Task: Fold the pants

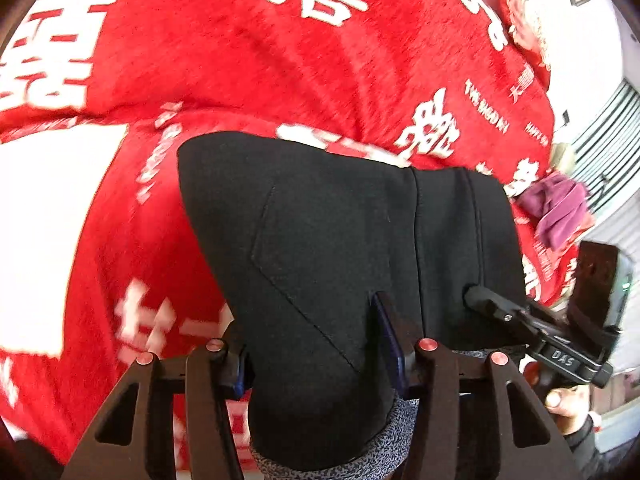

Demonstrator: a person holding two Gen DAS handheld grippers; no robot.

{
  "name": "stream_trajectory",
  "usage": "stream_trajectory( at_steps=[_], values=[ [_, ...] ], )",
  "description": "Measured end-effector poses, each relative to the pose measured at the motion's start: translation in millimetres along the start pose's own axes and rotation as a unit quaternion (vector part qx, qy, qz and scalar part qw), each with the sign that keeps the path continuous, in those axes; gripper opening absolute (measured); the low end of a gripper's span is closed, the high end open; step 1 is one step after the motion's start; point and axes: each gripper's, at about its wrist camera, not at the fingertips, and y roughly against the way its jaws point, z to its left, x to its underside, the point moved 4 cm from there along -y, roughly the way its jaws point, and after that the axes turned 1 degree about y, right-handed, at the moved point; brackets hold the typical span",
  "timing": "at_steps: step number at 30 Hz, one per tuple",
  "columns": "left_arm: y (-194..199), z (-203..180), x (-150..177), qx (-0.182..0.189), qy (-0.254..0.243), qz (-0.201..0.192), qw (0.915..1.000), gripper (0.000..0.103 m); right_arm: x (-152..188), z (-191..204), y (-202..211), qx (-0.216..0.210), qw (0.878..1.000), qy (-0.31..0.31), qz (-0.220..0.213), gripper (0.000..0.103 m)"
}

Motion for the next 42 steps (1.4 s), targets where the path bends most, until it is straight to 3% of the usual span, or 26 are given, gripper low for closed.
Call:
stream_trajectory(
  at_steps=[3, 8, 12, 14, 17, 19, 21, 24, 26, 28, 30, 32, 33, 35, 37, 38, 39, 42],
  values=[
    [-34, -12, -42, 0.004, 0.001, 0.015, 0.9999, 0.052, -31, -25, 1, 0.007, 1.000, -0.014, -0.004, 0.047],
    [-101, -17, -96, 0.006, 0.035, 0.050, 0.9981, 0.052, -77, -72, -38, 0.016, 0.998, -0.059, 0.033, 0.047],
    [-157, 0, -100, -0.011, 0.058, 0.090, 0.9942, 0.052, -87, -125, -78, 0.029, 0.992, -0.100, 0.075, 0.051],
    [-183, 23, -87, -0.041, 0.077, 0.116, 0.9894, 0.066, -82, -144, -98, 0.056, 0.988, -0.104, 0.100, 0.062],
    [-177, 45, -80, 0.010, 0.126, 0.112, 0.9856, 0.071, -73, -165, -109, 0.040, 0.984, -0.135, 0.105, 0.081],
    [-156, 47, -85, -0.003, 0.120, 0.088, 0.9889, 0.071, -72, -170, -95, 0.044, 0.985, -0.143, 0.088, 0.081],
    [-127, 40, -92, -0.018, 0.097, 0.045, 0.9941, 0.071, -76, -167, -63, 0.061, 0.988, -0.138, 0.035, 0.083],
    [-108, 12, -97, 0.029, 0.082, 0.022, 0.9960, 0.072, -77, -132, -26, -0.003, 0.994, -0.111, -0.022, 0.091],
    [-115, -14, -92, 0.045, 0.049, 0.037, 0.9971, 0.072, -72, -100, -24, -0.040, 0.997, -0.069, -0.019, 0.092],
    [-128, -29, -81, 0.028, 0.022, 0.048, 0.9982, 0.072, -65, -80, -35, -0.053, 0.998, -0.035, -0.002, 0.093],
    [-150, -28, -66, 0.000, 0.019, 0.068, 0.9975, 0.073, -52, -77, -55, -0.012, 1.000, 0.001, 0.028, 0.093],
    [-161, -28, -60, -0.010, 0.012, 0.067, 0.9976, 0.074, -34, -92, -80, 0.009, 0.997, -0.012, 0.081, 0.093],
    [-160, -33, -60, -0.013, 0.000, 0.065, 0.9978, 0.079, -31, -96, -83, 0.005, 0.997, -0.017, 0.078, 0.093],
    [-152, -42, -65, -0.022, -0.017, 0.071, 0.9971, 0.079, -37, -92, -76, 0.006, 0.997, -0.012, 0.076, 0.093],
    [-138, -53, -83, -0.010, -0.036, 0.047, 0.9982, 0.080, -54, -87, -62, 0.003, 0.998, -0.005, 0.057, 0.093],
    [-132, -55, -94, -0.010, -0.046, 0.034, 0.9983, 0.083, -69, -86, -52, 0.005, 0.999, 0.006, 0.035, 0.094],
    [-130, -57, -106, -0.014, -0.050, 0.025, 0.9984, 0.102, -80, -87, -47, 0.014, 1.000, 0.013, 0.020, 0.095],
    [-146, -48, -144, -0.007, -0.021, 0.030, 0.9993, 0.103, -119, -96, -58, 0.040, 0.998, 0.038, 0.017, 0.098]
  ],
)
